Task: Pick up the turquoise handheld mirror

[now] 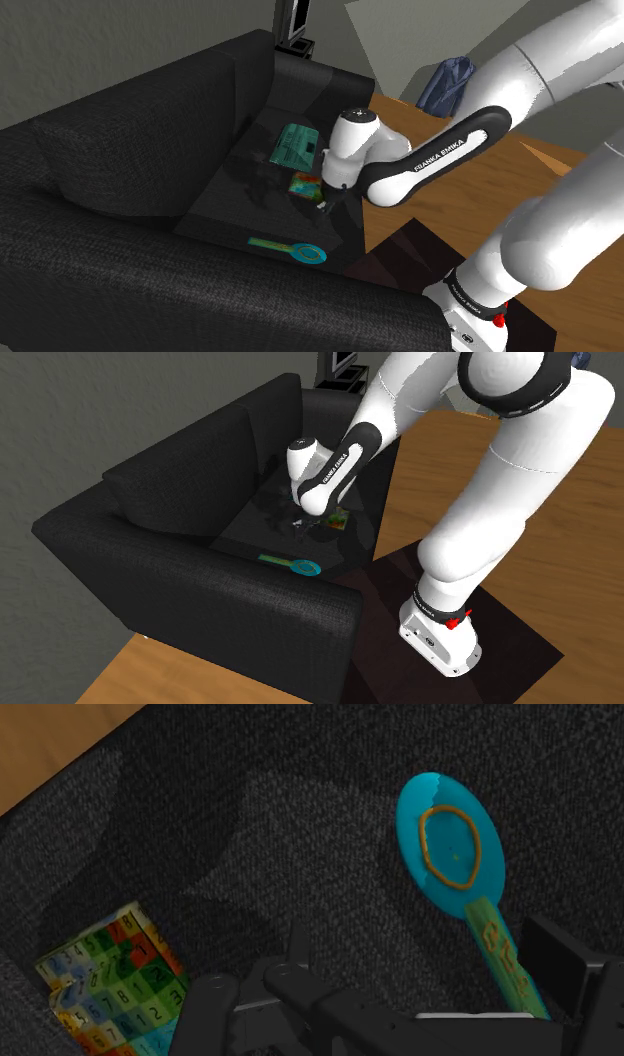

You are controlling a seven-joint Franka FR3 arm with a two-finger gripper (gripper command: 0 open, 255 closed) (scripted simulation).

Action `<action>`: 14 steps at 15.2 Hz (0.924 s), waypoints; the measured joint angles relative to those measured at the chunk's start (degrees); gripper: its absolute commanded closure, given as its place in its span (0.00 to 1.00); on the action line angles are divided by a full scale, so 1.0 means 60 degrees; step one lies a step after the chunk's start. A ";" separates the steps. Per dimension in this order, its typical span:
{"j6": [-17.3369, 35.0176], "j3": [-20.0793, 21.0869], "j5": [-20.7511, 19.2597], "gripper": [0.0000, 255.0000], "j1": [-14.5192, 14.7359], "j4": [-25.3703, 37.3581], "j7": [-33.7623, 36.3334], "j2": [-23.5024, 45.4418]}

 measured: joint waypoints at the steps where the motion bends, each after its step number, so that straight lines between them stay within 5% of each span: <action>1: 0.0275 0.0048 -0.0361 0.00 -0.0005 0.0120 0.0347 0.0447; 7: 0.1377 -0.0463 -0.2833 0.00 0.0700 0.1396 0.2595 0.3210; 14: 0.2018 -0.1191 -0.3897 0.00 0.1358 0.1866 0.3524 0.4401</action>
